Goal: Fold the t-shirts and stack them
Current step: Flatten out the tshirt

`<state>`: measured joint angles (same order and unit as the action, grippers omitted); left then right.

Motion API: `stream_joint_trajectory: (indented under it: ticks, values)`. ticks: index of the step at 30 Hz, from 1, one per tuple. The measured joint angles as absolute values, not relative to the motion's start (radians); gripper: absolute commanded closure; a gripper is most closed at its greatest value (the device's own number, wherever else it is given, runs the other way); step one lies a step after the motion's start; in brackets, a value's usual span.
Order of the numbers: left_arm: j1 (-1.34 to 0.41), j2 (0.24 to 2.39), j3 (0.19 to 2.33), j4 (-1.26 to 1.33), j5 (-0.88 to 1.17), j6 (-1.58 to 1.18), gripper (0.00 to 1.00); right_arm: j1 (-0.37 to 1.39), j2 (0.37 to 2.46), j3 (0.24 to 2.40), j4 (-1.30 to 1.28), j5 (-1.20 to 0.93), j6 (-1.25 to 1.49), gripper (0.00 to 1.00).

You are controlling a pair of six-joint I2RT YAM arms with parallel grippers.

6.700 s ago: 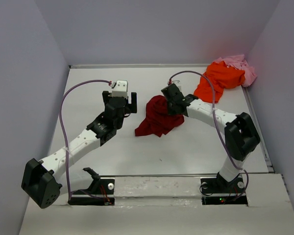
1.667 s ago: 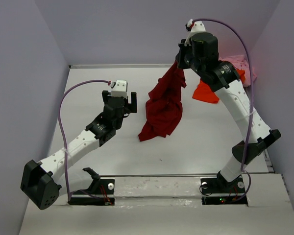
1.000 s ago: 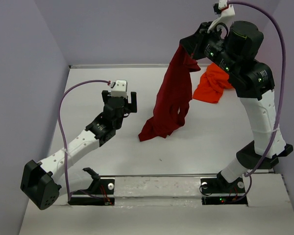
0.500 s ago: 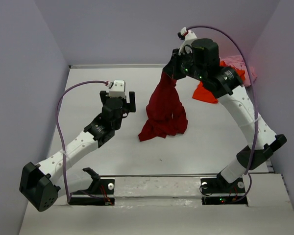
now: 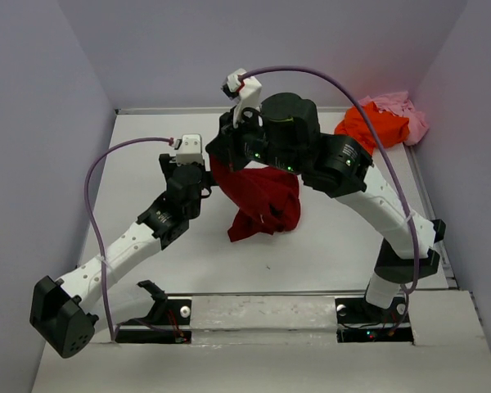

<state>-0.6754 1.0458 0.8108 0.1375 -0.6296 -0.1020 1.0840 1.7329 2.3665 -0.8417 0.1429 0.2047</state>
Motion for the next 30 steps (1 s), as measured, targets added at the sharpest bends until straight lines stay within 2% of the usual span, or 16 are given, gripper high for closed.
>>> stream_joint_trajectory:
  ticks: [8,11,21,30]
  values:
    - [-0.675,0.996,0.797,0.138,-0.688,-0.101,0.01,1.109,1.984,2.629,-0.855,0.155,0.202,1.0]
    - [-0.673,0.99,0.791,0.131,-0.703,-0.099,0.01,1.109,2.021,2.632,-0.859,0.163,0.187,1.0]
    - [-0.675,0.991,0.791,0.138,-0.704,-0.098,0.01,1.074,1.682,2.244,-0.82,0.565,0.092,1.0]
    - [-0.675,0.996,0.791,0.138,-0.696,-0.098,0.01,0.973,1.535,2.114,-0.792,0.921,0.019,1.0]
